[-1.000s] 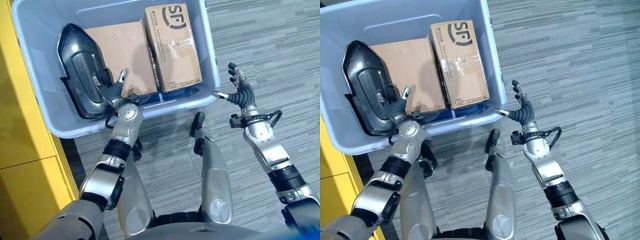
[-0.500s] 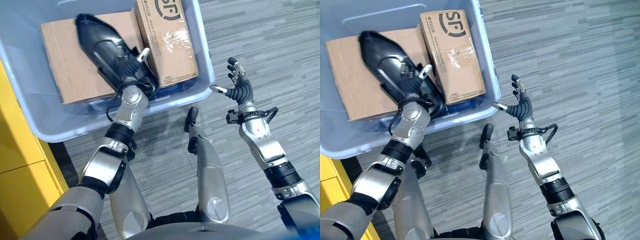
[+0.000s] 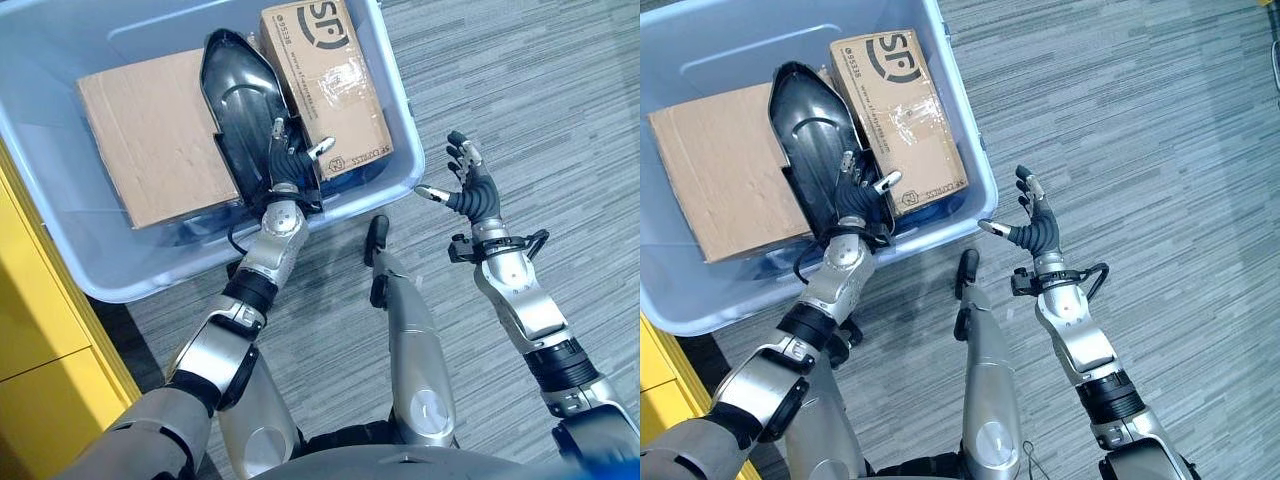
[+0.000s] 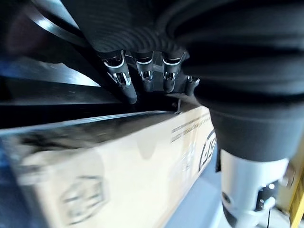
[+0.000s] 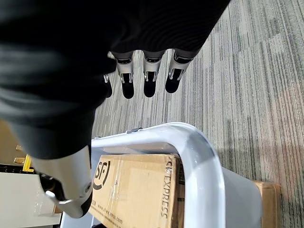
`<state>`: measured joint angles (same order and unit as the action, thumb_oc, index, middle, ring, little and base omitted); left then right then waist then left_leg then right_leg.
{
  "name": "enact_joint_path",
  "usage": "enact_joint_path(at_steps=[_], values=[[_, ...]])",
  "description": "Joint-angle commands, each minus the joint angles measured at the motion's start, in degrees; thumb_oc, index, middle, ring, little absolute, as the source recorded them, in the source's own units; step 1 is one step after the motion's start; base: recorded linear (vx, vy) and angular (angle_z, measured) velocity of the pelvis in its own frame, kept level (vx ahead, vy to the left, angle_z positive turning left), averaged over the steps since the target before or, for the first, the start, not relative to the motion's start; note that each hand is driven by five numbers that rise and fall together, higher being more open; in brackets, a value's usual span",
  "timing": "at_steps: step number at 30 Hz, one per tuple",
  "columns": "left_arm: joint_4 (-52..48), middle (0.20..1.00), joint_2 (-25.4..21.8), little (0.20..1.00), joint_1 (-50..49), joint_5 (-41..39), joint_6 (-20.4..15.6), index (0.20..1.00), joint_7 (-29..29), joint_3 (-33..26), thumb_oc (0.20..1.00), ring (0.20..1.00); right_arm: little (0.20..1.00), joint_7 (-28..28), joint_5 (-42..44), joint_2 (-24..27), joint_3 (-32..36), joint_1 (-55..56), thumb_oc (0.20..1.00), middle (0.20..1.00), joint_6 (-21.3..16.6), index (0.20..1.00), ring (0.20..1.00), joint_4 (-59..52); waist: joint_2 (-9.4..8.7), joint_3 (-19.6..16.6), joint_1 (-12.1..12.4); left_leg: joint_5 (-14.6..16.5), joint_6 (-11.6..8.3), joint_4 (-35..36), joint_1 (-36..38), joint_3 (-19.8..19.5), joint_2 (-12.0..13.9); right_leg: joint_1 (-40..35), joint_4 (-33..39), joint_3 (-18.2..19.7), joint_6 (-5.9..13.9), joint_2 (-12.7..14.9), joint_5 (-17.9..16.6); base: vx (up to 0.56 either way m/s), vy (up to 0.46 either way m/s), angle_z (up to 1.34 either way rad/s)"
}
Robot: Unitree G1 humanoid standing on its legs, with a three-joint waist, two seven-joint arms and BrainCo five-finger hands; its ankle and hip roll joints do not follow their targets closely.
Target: Move parts from the plastic box to the shelf.
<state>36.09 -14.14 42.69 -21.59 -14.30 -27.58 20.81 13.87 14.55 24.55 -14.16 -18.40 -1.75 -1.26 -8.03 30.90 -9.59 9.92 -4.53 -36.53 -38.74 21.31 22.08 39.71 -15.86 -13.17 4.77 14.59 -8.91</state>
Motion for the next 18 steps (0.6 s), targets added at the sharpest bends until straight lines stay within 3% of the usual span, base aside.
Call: enact_joint_path(at_steps=[1, 2, 4, 5, 10, 14, 18], values=[[-1.79, 1.0, 1.32, 1.0, -2.47, 10.65, -4.44, 1.0, -8.37, 2.35, 1.0, 1.0, 1.0, -0.57, 0.17, 2.25, 1.59, 1.02, 1.0, 1.0, -5.22, 1.0, 1.0, -3.33, -0.13, -1.11, 1.14, -2.95, -1.43, 5.94, 2.47, 2.07, -2.09, -0.82, -8.64, -2.07, 5.13, -0.45, 9.46, 0.03, -0.01, -0.04], [-3.72, 1.0, -0.5, 1.0, -3.09, 15.9, -7.03, 1.0, -16.47, 0.68, 1.0, 1.0, 1.0, -0.49, 0.43, 2.46, 1.39, 1.77, 1.0, 1.0, -6.08, 1.0, 1.0, -3.16, 0.13, -1.11, 1.69, -3.03, -1.48, 6.13, 2.71, 1.91, -2.15, -1.13, -8.74, -2.13, 5.05, -0.32, 9.69, 0.03, -0.015, -0.05], [-4.19, 1.0, -0.94, 1.0, -3.24, 17.97, -8.09, 1.0, -19.62, 0.19, 1.0, 1.0, 1.0, -0.42, 0.26, 2.37, 1.31, 1.95, 1.0, 1.0, -6.36, 1.0, 1.0, -3.04, 0.18, -1.11, 1.85, -3.05, -1.5, 6.22, 2.79, 1.83, -2.21, -1.22, -8.72, -2.14, 5.03, -0.29, 9.72, 0.03, -0.029, -0.05], [-7.28, 1.0, -3.12, 1.0, -3.99, 26.48, -10.23, 1.0, -29.92, -2.62, 1.0, 1.0, 1.0, -0.15, -0.06, 2.09, 1.03, 2.62, 1.0, 1.0, -6.61, 1.0, 1.0, -2.9, 0.4, -1.11, 2.75, -3.0, -1.64, 6.33, 2.94, 1.29, -2.42, -1.62, -8.77, -2.37, 4.99, -0.01, 9.96, 0.03, -0.057, -0.05], [-13.36, 1.0, -4.92, 1.0, -6.27, 32.99, -15.29, 1.0, -38.94, -7.25, 1.0, 1.0, 1.0, 1.72, -0.55, 1.32, 0.69, 3.82, 1.0, 1.0, -6.98, 1.0, 1.0, -2.85, 0.87, -1.11, 4.76, -2.93, -1.91, 6.66, 3.09, -0.45, -3.1, -2.63, -8.58, -3.08, 4.92, 0.43, 10.2, 0.04, -0.077, 0.01], [-15.73, 1.0, -4.05, 1.0, -7.78, 37.08, -16.24, 1.0, -44.44, -9.0, 1.0, 1.0, 1.0, 3.02, -0.72, 0.66, 0.24, 3.89, 1.0, 1.0, -5.99, 1.0, 1.0, -2.83, 0.95, -1.11, 5.87, -3.49, -2.18, 7.83, 3.73, -1.58, -3.67, -3.63, -8.4, -3.79, 4.86, 0.58, 10.31, 0.02, -0.064, 0.09], [-17.42, 1.0, -3.07, 1.0, -10.22, 35.43, -16.47, 1.0, -46.43, -10.25, 1.0, 1.0, 1.0, 2.89, -0.86, 0.19, -0.02, 4.6, 1.0, 1.0, -5.93, 1.0, 1.0, -2.6, 1.13, -1.11, 6.43, -3.99, -2.35, 9.25, 4.8, -2.46, -4.36, -4.86, -7.64, -3.86, 4.88, 0.41, 10.43, 0.03, -0.037, 0.1]])
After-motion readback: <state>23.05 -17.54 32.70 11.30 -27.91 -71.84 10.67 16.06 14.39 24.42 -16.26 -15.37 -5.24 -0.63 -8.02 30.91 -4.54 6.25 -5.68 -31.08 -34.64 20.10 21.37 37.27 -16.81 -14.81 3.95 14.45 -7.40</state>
